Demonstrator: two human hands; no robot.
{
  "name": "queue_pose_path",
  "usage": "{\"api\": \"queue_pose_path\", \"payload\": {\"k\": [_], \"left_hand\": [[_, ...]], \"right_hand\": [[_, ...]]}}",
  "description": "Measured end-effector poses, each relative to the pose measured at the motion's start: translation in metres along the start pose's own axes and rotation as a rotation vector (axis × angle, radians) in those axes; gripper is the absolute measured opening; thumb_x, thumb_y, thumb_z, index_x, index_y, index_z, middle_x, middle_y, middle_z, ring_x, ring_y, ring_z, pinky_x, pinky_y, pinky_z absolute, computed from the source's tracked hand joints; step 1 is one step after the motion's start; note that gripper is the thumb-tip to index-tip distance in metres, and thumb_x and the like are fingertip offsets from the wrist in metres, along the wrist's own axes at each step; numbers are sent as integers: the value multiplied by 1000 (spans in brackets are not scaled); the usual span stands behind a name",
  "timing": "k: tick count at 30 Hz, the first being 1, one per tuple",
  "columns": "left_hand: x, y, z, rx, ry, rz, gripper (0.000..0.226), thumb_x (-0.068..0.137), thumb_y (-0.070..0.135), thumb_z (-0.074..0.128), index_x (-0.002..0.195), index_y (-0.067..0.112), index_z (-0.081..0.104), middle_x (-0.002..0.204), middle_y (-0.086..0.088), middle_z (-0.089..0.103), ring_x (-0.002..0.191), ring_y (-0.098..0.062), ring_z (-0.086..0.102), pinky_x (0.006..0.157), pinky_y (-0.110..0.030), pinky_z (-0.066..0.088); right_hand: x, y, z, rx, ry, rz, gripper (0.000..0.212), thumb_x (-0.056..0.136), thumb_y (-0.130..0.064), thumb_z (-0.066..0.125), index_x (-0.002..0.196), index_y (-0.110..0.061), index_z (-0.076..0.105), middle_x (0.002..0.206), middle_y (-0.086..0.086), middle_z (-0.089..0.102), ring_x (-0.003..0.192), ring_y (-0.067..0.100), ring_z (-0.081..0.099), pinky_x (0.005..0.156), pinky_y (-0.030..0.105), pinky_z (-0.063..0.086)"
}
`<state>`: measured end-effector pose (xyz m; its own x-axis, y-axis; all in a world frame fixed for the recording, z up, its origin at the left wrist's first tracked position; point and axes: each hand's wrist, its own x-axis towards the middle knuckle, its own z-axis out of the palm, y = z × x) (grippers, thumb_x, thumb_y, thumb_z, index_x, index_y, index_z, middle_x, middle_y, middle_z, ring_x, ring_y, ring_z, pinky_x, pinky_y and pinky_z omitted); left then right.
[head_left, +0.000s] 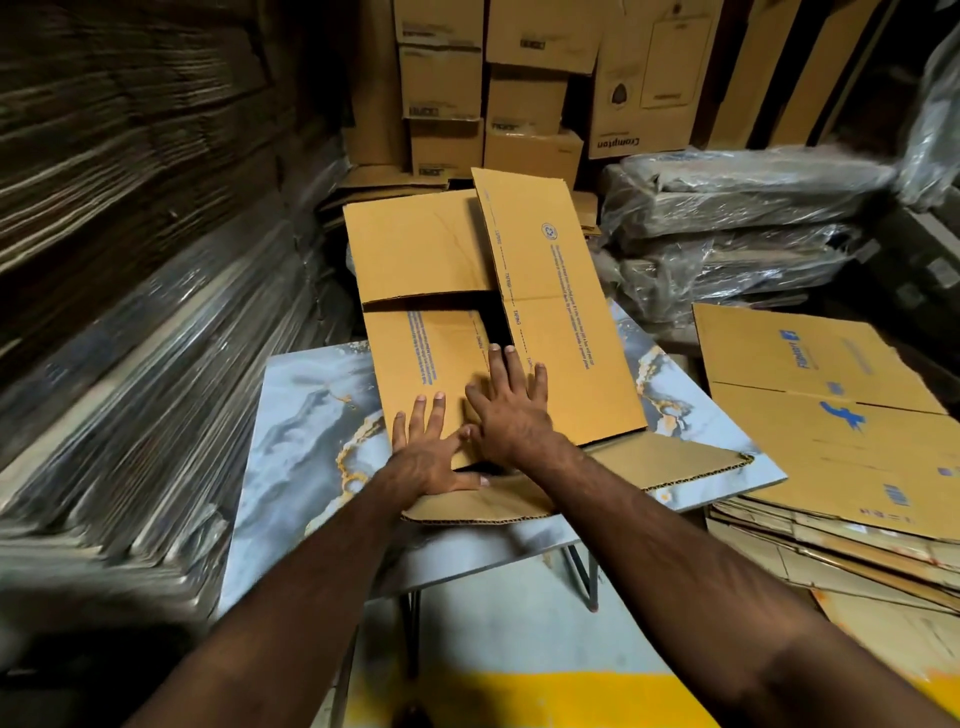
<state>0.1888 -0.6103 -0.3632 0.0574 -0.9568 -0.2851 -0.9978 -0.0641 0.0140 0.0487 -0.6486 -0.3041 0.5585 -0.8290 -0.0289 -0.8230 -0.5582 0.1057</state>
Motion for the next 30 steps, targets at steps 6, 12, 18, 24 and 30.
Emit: {"api": "queue_pose_path", "payload": {"k": [6, 12, 18, 24, 30], "left_hand": [[4, 16, 21, 46, 105, -111, 105, 73, 91, 35, 156, 36, 4, 157, -15, -32, 143, -39, -32, 111, -58, -21], [17, 11, 33, 30, 220, -120, 100, 64, 90, 26, 137, 29, 57, 158, -24, 25, 144, -47, 23, 110, -61, 3], [35, -9, 36, 66, 244, -136, 90, 73, 75, 62, 146, 26, 45, 161, -23, 14, 147, -48, 11, 113, -65, 10], [37, -28, 26, 185, 217, -95, 73, 97, 62, 34, 157, 36, 1, 160, -14, -25, 147, -39, -22, 116, -57, -8], [26, -19, 38, 147, 215, -90, 72, 99, 55, 34, 157, 32, -3, 157, -15, -31, 145, -40, -27, 115, -58, -12]], "right_hand": [[7, 33, 23, -73, 7, 93, 82, 95, -49, 50, 158, -17, 10, 154, 12, -41, 145, 38, -30, 117, 63, -2], [-2, 68, 24, 91, 350, 184, 41, 95, -12, 52, 136, -8, 54, 164, 9, -16, 150, 35, 11, 105, 48, 39], [-20, 127, 14, 234, 403, 377, 72, 86, 6, 52, 152, -13, 28, 137, 17, 41, 108, 38, 53, 83, 46, 49], [-41, 161, 20, 295, 480, 637, 77, 80, 0, 63, 147, -24, 34, 133, 20, 43, 115, 39, 46, 88, 48, 45], [-49, 187, 41, -67, 378, 757, 68, 90, -7, 49, 153, -12, 27, 161, 22, -12, 148, 42, -11, 113, 64, 0]]}}
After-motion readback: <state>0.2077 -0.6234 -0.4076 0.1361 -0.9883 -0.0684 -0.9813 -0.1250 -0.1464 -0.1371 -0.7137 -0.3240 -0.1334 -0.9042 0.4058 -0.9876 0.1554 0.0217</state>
